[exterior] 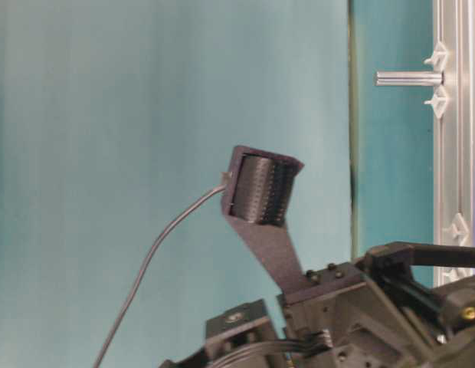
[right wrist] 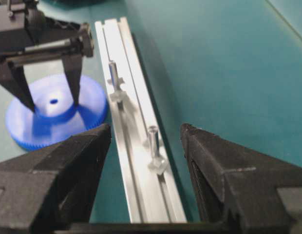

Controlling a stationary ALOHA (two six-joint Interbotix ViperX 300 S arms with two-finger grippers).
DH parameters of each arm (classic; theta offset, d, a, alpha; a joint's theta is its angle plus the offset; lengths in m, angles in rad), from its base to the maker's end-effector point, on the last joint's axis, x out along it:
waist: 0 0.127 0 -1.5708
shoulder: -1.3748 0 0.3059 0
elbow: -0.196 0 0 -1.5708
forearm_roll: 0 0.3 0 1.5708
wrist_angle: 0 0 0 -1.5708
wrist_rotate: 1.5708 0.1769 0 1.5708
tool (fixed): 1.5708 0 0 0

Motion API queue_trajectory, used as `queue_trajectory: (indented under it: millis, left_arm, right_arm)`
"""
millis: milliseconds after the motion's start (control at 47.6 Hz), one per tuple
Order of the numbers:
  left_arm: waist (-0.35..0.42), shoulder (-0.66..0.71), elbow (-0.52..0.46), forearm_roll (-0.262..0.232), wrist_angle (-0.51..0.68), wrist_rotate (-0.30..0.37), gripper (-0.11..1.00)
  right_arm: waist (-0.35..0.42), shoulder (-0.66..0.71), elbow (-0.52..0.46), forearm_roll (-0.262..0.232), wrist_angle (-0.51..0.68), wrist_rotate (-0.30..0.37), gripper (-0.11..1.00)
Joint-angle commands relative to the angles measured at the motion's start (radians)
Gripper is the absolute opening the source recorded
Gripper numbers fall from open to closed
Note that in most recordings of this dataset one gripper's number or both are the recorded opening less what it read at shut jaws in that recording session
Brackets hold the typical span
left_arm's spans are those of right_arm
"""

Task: Insert the large gear onto the shaft.
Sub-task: 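Lift the blue gear with the left gripper and carry it toward the left shaft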

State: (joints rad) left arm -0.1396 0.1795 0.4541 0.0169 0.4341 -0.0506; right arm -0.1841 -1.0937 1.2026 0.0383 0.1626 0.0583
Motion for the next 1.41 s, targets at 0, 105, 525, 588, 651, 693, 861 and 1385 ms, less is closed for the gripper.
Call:
queue_trajectory:
  millis: [0, 105, 525, 588, 651, 693, 861, 1385]
  left_arm:
    - [0.009, -0.061, -0.046, 0.003, -0.005, 0.003, 0.78]
    - [0.021, -0.075, -0.071, 0.003, -0.006, 0.005, 0.78]
    - [0.098, -0.14, -0.175, 0.003, -0.003, 0.107, 0.78]
    - [0.118, -0.146, -0.193, 0.003, -0.003, 0.127, 0.78]
    - [0.135, -0.147, -0.21, 0.003, -0.003, 0.14, 0.78]
    - [0.143, -0.147, -0.222, 0.003, -0.003, 0.15, 0.78]
    - [0.163, -0.133, -0.247, 0.003, -0.008, 0.198, 0.78]
    - [0.206, -0.032, -0.41, 0.003, 0.041, 0.25, 0.78]
  right_arm:
    - [-0.003, -0.002, -0.008, -0.002, 0.014, 0.008, 0.69]
    - [-0.002, -0.005, -0.009, -0.002, 0.031, 0.008, 0.69]
    - [-0.002, -0.012, -0.009, -0.002, 0.032, 0.009, 0.69]
    - [-0.003, -0.014, -0.009, -0.002, 0.034, 0.009, 0.69]
    - [-0.003, -0.017, -0.008, -0.002, 0.034, 0.009, 0.69]
    - [-0.002, -0.018, -0.008, -0.002, 0.034, 0.009, 0.69]
    - [-0.002, -0.018, -0.008, 0.0, 0.032, 0.009, 0.69]
    - [-0.002, -0.018, 0.005, 0.0, 0.009, 0.035, 0.68]
